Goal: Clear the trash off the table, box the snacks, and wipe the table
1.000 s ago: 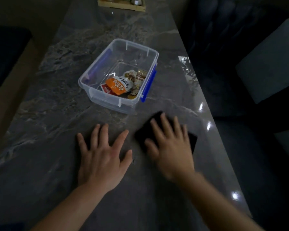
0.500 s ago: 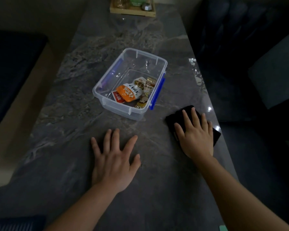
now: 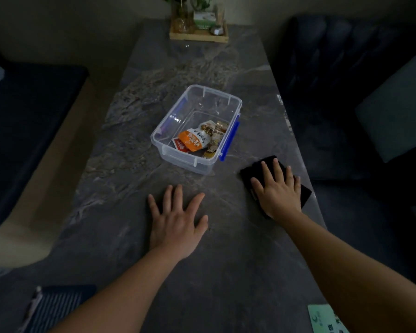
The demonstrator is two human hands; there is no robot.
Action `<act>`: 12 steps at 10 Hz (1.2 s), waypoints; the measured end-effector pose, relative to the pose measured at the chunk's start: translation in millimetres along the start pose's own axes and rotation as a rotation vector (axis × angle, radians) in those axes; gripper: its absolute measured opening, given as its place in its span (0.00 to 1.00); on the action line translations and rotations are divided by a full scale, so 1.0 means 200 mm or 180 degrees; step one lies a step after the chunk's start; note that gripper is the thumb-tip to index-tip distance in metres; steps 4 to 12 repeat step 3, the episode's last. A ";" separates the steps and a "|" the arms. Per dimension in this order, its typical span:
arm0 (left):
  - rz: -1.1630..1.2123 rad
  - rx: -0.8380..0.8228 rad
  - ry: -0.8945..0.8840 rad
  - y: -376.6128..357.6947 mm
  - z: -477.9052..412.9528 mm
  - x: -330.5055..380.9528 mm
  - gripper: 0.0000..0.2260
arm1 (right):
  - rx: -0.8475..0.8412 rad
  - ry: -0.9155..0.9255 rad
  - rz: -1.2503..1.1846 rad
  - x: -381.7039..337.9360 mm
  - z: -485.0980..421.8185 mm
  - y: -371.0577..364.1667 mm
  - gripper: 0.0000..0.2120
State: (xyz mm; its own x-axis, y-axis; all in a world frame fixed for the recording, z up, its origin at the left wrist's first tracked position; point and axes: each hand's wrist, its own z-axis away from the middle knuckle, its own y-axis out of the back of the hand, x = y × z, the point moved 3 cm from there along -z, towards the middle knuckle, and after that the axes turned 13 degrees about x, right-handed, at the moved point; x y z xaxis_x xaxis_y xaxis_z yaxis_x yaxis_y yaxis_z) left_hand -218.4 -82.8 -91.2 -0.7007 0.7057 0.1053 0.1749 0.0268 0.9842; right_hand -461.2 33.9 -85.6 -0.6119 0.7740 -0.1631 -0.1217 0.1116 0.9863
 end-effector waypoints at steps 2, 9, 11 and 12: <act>0.0395 -0.0670 0.0136 0.09 -0.01 -0.04 0.30 | -0.0064 -0.0078 -0.0164 -0.06 0.04 0.15 0.34; 0.0284 -0.0544 0.0171 0.24 0.08 -0.09 0.29 | 0.0348 0.0017 -0.0318 -0.08 0.20 0.24 0.31; 0.0284 -0.0544 0.0171 0.24 0.08 -0.09 0.29 | 0.0348 0.0017 -0.0318 -0.08 0.20 0.24 0.31; 0.0284 -0.0544 0.0171 0.24 0.08 -0.09 0.29 | 0.0348 0.0017 -0.0318 -0.08 0.20 0.24 0.31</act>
